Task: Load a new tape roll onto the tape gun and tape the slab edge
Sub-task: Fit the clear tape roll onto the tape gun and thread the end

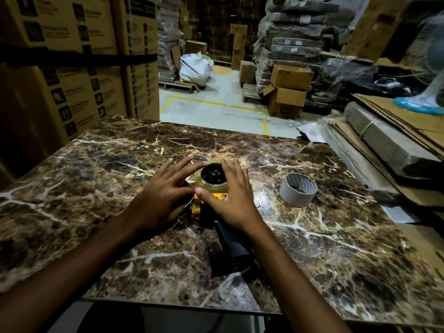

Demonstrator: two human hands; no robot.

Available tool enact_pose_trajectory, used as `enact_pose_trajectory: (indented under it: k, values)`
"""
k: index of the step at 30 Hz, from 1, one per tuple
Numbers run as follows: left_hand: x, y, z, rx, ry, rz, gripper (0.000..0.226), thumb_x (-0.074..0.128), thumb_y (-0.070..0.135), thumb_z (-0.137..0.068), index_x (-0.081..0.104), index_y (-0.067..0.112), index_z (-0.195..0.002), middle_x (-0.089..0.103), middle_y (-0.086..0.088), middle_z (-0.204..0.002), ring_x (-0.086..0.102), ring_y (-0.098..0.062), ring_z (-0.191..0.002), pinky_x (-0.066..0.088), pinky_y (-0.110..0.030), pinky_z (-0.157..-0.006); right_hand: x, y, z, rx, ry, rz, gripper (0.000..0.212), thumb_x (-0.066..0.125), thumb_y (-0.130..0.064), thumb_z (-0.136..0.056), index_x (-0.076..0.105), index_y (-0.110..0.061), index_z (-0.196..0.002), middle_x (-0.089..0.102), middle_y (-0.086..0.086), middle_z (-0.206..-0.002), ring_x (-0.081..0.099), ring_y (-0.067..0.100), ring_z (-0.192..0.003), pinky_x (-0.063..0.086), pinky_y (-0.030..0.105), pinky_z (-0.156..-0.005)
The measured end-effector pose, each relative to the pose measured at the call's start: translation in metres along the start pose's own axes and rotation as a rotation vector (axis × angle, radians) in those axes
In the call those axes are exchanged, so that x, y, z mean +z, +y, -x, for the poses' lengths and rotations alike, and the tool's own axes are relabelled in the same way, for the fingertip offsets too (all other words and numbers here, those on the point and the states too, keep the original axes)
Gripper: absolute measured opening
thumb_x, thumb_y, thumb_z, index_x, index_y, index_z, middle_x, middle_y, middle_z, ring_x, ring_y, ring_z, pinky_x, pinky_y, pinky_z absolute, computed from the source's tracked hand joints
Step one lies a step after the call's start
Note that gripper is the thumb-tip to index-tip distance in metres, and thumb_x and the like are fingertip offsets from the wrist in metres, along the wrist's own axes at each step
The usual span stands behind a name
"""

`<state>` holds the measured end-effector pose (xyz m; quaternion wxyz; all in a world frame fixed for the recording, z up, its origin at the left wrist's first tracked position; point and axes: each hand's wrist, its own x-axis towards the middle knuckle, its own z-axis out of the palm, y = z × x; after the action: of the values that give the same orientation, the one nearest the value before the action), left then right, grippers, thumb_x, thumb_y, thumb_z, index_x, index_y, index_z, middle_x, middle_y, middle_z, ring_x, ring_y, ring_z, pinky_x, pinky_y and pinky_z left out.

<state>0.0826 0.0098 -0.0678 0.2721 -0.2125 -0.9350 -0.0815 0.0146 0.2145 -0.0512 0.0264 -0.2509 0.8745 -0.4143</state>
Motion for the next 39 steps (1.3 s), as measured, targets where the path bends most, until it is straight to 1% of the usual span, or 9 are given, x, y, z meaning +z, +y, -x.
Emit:
enact_pose_trajectory:
  k: [6,8,10,16,21,27,30,35,39]
  values:
    - [-0.005,-0.002,0.009,0.039,0.022,0.042,0.019,0.065,0.019,-0.095,0.078,0.017,-0.109,0.036,-0.003,-0.170,0.024,-0.032,-0.162,0.026,-0.069,-0.122,0.002,0.000,0.003,0.032,-0.009,0.006,0.097,0.068,-0.066,-0.084,0.020,-0.038,-0.163,-0.014,-0.014,-0.173,-0.020,0.016,-0.157,-0.002,0.054,-0.127]
    - [-0.008,-0.002,0.015,0.046,0.028,0.060,0.015,0.065,0.019,-0.095,0.078,0.015,-0.102,0.041,-0.006,-0.168,0.026,-0.034,-0.161,0.027,-0.069,-0.121,0.002,-0.001,0.005,0.044,-0.005,-0.003,0.097,0.069,-0.065,-0.084,0.021,-0.035,-0.163,-0.015,-0.014,-0.172,-0.020,0.015,-0.157,-0.001,0.055,-0.127]
    - [-0.010,-0.002,0.019,0.044,0.031,0.076,0.016,0.064,0.021,-0.096,0.078,0.013,-0.096,0.043,-0.008,-0.166,0.027,-0.035,-0.160,0.028,-0.068,-0.121,0.002,-0.002,0.006,0.054,-0.005,-0.005,0.099,0.069,-0.065,-0.084,0.021,-0.034,-0.164,-0.016,-0.015,-0.172,-0.019,0.014,-0.157,0.001,0.055,-0.127]
    - [-0.015,-0.003,0.022,0.081,-0.018,0.069,0.013,0.066,0.018,-0.094,0.077,0.011,-0.097,0.044,-0.011,-0.166,0.029,-0.036,-0.160,0.028,-0.067,-0.122,0.003,-0.005,0.005,0.071,0.016,-0.017,0.100,0.071,-0.065,-0.081,0.020,-0.037,-0.163,-0.013,-0.013,-0.173,-0.018,0.017,-0.158,0.002,0.059,-0.126]
    - [-0.022,-0.012,0.043,0.055,-0.037,0.037,0.024,0.063,0.025,-0.097,0.077,0.007,-0.093,0.045,-0.015,-0.164,0.030,-0.039,-0.159,0.031,-0.070,-0.118,0.004,-0.001,0.002,0.080,0.017,-0.016,0.105,0.072,-0.067,-0.079,0.017,-0.037,-0.164,-0.015,-0.011,-0.173,-0.020,0.019,-0.158,0.003,0.062,-0.125]
    - [-0.030,-0.012,0.046,-0.057,-0.048,0.044,0.029,0.065,0.039,-0.096,0.079,0.014,-0.089,0.040,-0.009,-0.168,0.025,-0.036,-0.161,0.030,-0.066,-0.121,0.007,-0.002,0.004,0.089,0.039,-0.078,0.100,0.073,-0.062,-0.082,0.022,-0.035,-0.163,-0.014,-0.006,-0.174,-0.015,0.019,-0.159,0.007,0.057,-0.126]
    - [-0.034,-0.011,0.045,-0.144,-0.017,0.056,0.031,0.064,0.042,-0.094,0.080,0.017,-0.085,0.043,-0.007,-0.167,0.027,-0.033,-0.161,0.028,-0.062,-0.124,0.010,-0.001,0.005,0.089,0.061,-0.088,0.099,0.072,-0.063,-0.082,0.024,-0.033,-0.163,-0.012,-0.004,-0.174,-0.012,0.019,-0.159,0.009,0.056,-0.127]
    - [-0.034,-0.007,0.042,-0.278,0.011,0.064,0.037,0.063,0.056,-0.090,0.077,0.024,-0.082,0.048,-0.006,-0.163,0.033,-0.034,-0.158,0.037,-0.066,-0.117,0.012,0.000,0.004,0.090,0.086,-0.093,0.101,0.071,-0.067,-0.078,0.026,-0.034,-0.162,-0.009,-0.003,-0.174,-0.006,0.023,-0.160,0.013,0.056,-0.126]
    - [-0.027,0.010,0.030,-0.360,0.020,0.027,0.042,0.058,0.062,-0.083,0.078,0.025,-0.079,0.049,-0.004,-0.163,0.035,-0.032,-0.156,0.036,-0.060,-0.117,0.012,-0.002,0.006,0.100,0.081,-0.087,0.101,0.071,-0.067,-0.078,0.024,-0.034,-0.162,-0.010,-0.005,-0.174,-0.009,0.022,-0.160,0.012,0.058,-0.126]
